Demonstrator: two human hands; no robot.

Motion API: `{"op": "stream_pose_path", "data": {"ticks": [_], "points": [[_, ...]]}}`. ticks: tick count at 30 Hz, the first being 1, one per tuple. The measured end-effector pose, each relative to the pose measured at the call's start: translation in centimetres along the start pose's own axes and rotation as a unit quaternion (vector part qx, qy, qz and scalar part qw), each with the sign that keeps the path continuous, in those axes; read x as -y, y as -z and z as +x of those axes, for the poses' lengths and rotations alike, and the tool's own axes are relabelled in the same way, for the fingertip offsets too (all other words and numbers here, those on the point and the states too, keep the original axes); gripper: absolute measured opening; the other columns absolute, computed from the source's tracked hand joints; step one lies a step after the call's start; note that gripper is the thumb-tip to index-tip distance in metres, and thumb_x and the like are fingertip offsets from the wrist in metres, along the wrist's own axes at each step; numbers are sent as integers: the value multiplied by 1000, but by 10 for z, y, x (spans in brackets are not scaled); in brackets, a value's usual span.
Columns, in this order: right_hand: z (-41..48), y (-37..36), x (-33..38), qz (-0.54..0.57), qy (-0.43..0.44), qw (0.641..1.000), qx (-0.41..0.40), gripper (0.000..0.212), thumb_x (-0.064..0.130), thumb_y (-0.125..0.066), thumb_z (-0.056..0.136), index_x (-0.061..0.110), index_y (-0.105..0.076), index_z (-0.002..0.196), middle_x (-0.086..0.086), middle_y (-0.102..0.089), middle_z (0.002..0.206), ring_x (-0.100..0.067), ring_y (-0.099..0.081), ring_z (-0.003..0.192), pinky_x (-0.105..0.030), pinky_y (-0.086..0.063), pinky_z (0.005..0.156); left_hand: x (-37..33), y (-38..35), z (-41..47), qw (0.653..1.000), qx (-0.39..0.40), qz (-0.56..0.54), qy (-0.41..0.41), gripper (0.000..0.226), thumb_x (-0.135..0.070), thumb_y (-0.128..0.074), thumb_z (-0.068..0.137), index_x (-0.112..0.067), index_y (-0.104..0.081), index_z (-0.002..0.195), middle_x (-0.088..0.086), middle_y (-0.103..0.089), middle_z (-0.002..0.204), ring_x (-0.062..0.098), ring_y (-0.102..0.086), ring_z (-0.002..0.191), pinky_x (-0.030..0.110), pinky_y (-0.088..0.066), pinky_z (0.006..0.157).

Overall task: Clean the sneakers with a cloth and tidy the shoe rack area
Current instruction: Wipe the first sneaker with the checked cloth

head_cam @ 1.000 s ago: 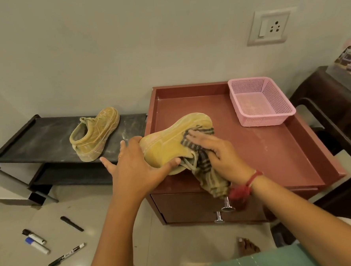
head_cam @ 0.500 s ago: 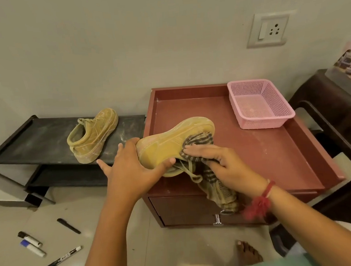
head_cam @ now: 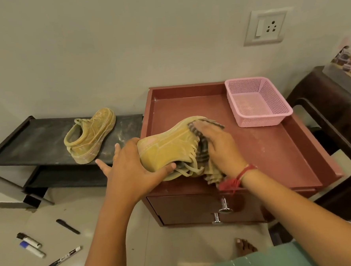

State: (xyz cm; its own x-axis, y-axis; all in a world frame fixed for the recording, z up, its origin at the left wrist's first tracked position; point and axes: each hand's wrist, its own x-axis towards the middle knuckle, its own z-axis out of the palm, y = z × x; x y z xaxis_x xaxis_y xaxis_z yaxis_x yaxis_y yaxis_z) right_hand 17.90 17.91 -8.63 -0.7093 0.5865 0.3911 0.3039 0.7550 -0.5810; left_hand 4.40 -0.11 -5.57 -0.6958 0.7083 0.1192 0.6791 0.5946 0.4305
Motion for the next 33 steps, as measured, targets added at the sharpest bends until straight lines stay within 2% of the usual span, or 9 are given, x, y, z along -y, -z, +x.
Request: {"op": "stream_pose_path", "data": {"ticks": [2,6,10,14,18,22,26,30,33], "points": [[6,5,0,-12,-31,999,-16,51,-13,-40,82,9,-56,126,-9,-56,129,-23,-51,122,-15,-25,103,1,0,0,1000,-2,4,-12,110,-94,-40,44,-28,-35,132,-5,-45,141,29,-16,146,68,6,110],[-5,1,14,-25,71,996,47,51,-7,-36,82,12,-57,125,-4,-57,127,-10,-46,122,-14,-26,104,0,0,0,999,-22,23,-35,111,-93,-43,43,-28,-37,133,-7,-46,140,27,-15,146,68,8,109],[7,5,13,-13,-36,999,-11,44,4,-34,86,10,-58,123,-7,-60,123,-22,-54,116,-15,-30,98,-6,0,-2,997,-31,35,-54,113,-93,-44,45,-25,-38,135,-7,-46,141,27,-14,147,67,9,108],[-18,-1,50,-14,129,988,82,52,16,-28,79,12,-58,120,-2,-60,122,-14,-52,116,-19,-36,101,-3,1,-4,996,-30,57,-64,119,-95,-41,46,-21,-37,139,-5,-45,144,27,-14,147,69,8,109],[0,5,35,-42,23,999,12,59,26,-20,76,15,-59,119,-2,-60,120,-21,-56,110,-35,-47,93,-10,3,-4,995,-28,63,-71,118,-93,-46,48,-19,-38,140,-6,-47,141,27,-13,147,69,9,107],[-16,-8,55,-39,114,990,68,45,16,-35,80,17,-57,119,2,-59,117,-16,-53,111,-30,-43,96,-10,4,-4,995,-32,59,-73,116,-90,-48,48,-18,-39,139,-6,-49,139,27,-11,147,68,12,106],[-5,-3,41,-70,40,996,25,51,23,-24,80,18,-58,116,1,-60,115,-18,-54,108,-38,-46,91,-9,5,-4,994,-25,73,-73,119,-93,-44,47,-19,-38,139,-5,-49,140,29,-15,146,68,10,108],[-24,-14,54,-78,110,990,47,46,10,-38,82,19,-53,125,2,-55,126,-13,-47,119,-26,-39,100,-4,4,-2,996,-17,71,-61,122,-97,-38,45,-20,-38,139,-3,-49,141,30,-17,146,69,7,109],[-4,-5,22,-51,7,999,-1,43,2,-44,87,21,-56,124,3,-56,126,-14,-51,115,-27,-42,96,-2,4,-2,996,-13,69,-56,119,-97,-37,45,-23,-37,139,-3,-48,142,29,-17,146,68,6,110]]}}
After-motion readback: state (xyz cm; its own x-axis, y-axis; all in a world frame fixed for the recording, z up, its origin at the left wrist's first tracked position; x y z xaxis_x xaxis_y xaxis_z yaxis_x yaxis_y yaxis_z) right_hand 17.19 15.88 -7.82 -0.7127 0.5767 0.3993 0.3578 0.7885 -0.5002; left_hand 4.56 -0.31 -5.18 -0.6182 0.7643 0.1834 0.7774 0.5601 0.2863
